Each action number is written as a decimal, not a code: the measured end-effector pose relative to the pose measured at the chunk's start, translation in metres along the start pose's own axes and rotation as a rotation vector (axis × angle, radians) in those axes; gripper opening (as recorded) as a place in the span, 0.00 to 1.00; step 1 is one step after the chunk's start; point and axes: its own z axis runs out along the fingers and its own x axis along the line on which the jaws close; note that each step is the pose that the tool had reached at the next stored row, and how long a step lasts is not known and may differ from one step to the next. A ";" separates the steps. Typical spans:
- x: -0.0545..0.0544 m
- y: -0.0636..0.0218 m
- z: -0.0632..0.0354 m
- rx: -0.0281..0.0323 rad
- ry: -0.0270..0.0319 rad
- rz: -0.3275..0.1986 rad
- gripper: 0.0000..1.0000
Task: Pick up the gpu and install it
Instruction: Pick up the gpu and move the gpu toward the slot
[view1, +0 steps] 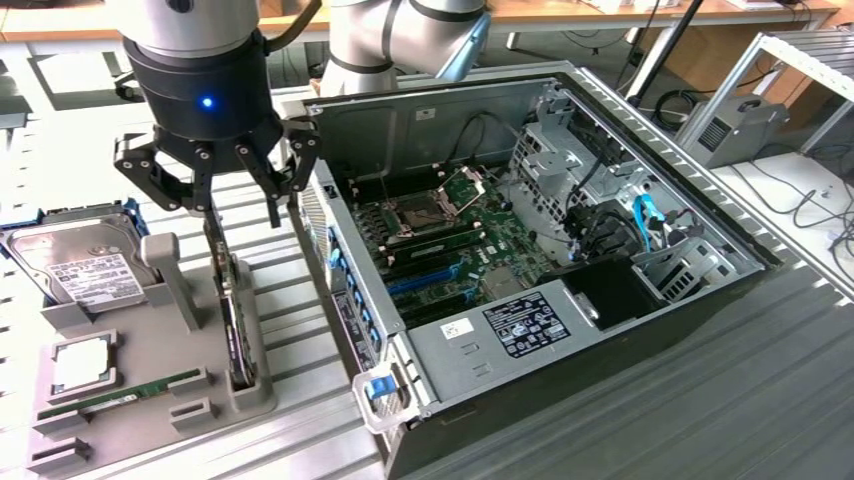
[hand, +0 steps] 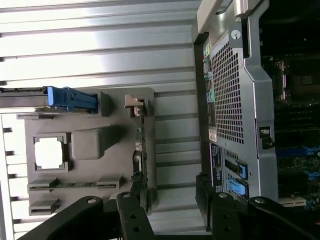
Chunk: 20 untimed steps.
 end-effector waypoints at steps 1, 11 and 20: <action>0.000 0.0005 0.0005 -0.0001 -0.0001 0.000 0.54; 0.001 0.0070 0.0053 0.0000 0.0000 0.000 0.54; 0.001 0.0119 0.0091 0.0000 -0.0001 0.000 0.54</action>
